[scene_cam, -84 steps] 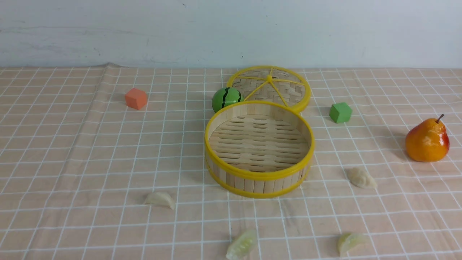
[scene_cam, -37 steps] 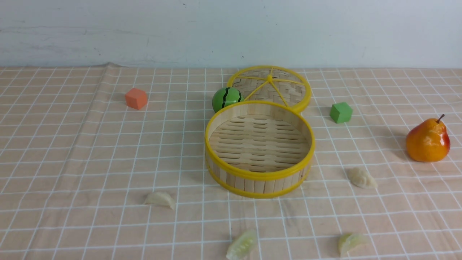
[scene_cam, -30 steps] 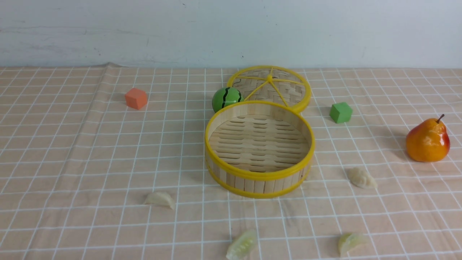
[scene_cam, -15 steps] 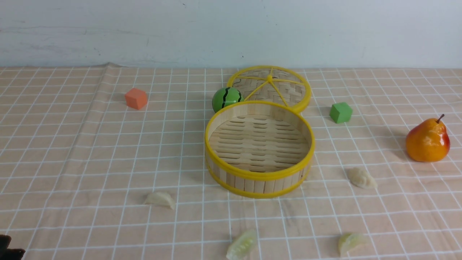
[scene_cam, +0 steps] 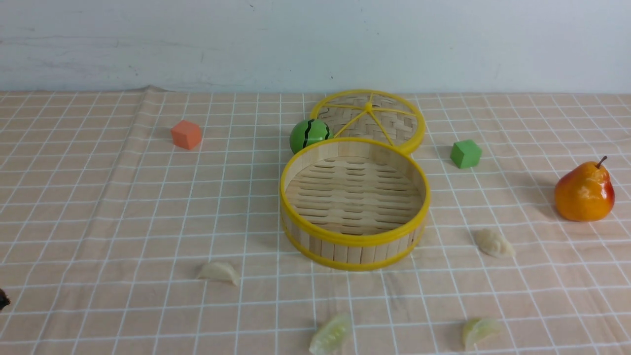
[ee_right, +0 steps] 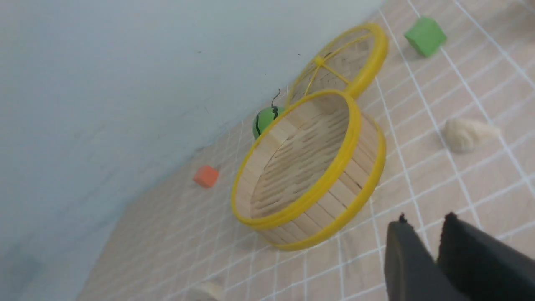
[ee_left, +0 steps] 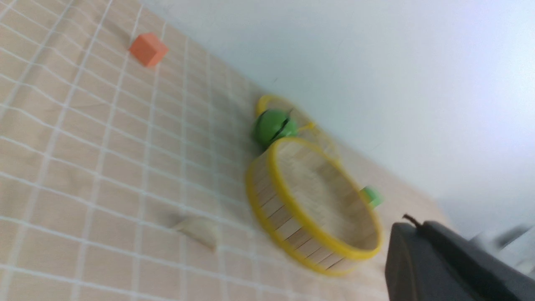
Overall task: Put the dumplings into the steamer on the table with the brown tablecloth.
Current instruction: 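Reach for and grasp a dumpling on the table with the left gripper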
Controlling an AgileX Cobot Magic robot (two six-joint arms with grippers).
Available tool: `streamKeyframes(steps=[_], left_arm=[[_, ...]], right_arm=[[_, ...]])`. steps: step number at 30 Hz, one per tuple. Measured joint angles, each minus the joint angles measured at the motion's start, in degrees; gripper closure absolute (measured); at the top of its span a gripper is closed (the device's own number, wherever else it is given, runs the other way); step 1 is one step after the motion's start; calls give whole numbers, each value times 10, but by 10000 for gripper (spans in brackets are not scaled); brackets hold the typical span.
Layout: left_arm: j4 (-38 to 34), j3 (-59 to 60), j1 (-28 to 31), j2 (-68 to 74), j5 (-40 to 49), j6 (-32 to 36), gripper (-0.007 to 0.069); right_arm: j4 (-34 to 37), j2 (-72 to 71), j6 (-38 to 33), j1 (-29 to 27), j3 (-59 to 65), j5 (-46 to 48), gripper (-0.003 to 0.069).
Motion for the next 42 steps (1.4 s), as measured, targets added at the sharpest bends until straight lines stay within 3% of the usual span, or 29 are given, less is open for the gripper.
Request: streamKeyframes(steps=[3, 7, 13, 16, 18, 24, 27, 29, 33, 37, 42], left_arm=[[67, -88, 0, 105, 85, 54, 638], [145, -211, 0, 254, 226, 96, 638], [213, -309, -34, 408, 320, 126, 638], [247, -326, -81, 460, 321, 130, 638], [294, -334, -144, 507, 322, 105, 617], [348, -364, -222, 615, 311, 34, 431], [355, -385, -239, 668, 302, 26, 293], [354, -412, -251, 728, 287, 14, 145], [360, -460, -253, 816, 267, -39, 1], [372, -508, -247, 897, 252, -85, -26], [380, -557, -245, 981, 240, -96, 27]], right_arm=[[-12, 96, -90, 4, -72, 27, 673], [-48, 239, -204, 9, -198, 148, 678], [-91, 393, -230, 86, -308, 286, 677], [-111, 428, -231, 132, -332, 319, 676], [-130, 449, -232, 172, -345, 329, 676], [-150, 453, -233, 198, -347, 323, 674], [-150, 453, -233, 198, -348, 319, 674], [-150, 453, -233, 198, -348, 313, 673], [-151, 453, -233, 198, -348, 308, 671], [-151, 453, -233, 198, -348, 308, 669], [-155, 453, -233, 198, -348, 308, 669]])
